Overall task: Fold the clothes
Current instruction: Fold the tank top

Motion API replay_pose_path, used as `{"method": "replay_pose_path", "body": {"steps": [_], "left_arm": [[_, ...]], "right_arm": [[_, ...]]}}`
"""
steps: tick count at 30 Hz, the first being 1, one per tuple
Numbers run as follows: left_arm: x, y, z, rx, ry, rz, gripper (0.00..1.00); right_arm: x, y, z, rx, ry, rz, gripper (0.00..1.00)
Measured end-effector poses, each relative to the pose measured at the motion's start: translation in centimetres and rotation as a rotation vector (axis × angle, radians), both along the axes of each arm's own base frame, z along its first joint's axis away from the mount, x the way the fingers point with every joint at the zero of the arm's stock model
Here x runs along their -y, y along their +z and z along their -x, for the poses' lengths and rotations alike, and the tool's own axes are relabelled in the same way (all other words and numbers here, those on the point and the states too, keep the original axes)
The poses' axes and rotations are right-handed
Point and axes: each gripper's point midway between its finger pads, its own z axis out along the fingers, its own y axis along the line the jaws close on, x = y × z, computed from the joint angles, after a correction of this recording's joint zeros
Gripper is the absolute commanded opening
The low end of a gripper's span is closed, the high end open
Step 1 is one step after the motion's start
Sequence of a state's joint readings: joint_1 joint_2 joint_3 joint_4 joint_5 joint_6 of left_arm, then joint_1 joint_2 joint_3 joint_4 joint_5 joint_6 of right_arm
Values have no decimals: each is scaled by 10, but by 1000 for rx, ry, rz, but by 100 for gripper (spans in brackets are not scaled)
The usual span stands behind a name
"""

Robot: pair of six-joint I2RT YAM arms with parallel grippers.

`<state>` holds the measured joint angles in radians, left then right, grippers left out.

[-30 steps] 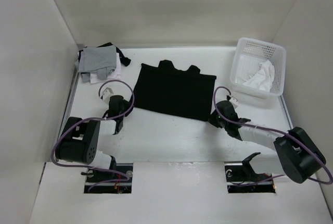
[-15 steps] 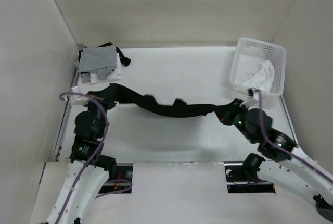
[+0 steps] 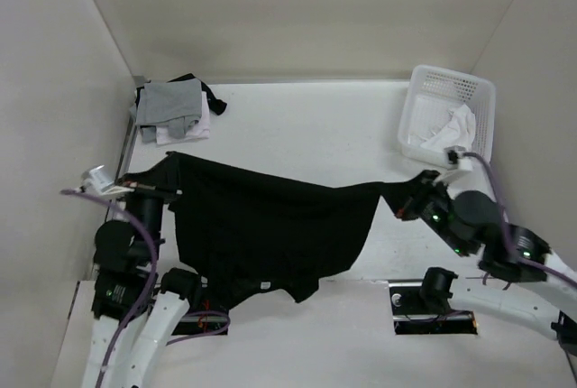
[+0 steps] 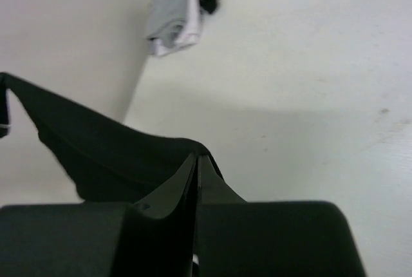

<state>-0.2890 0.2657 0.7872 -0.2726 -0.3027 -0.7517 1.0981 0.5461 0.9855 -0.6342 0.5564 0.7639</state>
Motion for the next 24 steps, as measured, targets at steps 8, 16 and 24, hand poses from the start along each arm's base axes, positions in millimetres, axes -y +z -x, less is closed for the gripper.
{"method": "replay_pose_path", "body": {"steps": [8,16,24], "left_arm": [[9,-209,-100,-564,59,-124,0],[15,-295,-188,-777,71,-80,0],[20,-233,-232,-583,56,-8,0]], "right_arm": [[14,-173,-122,-370,-198,208,1],[3,-221,-219,-494,-185,191,1],[7,-186,-263,-382,-202,119,2]]}}
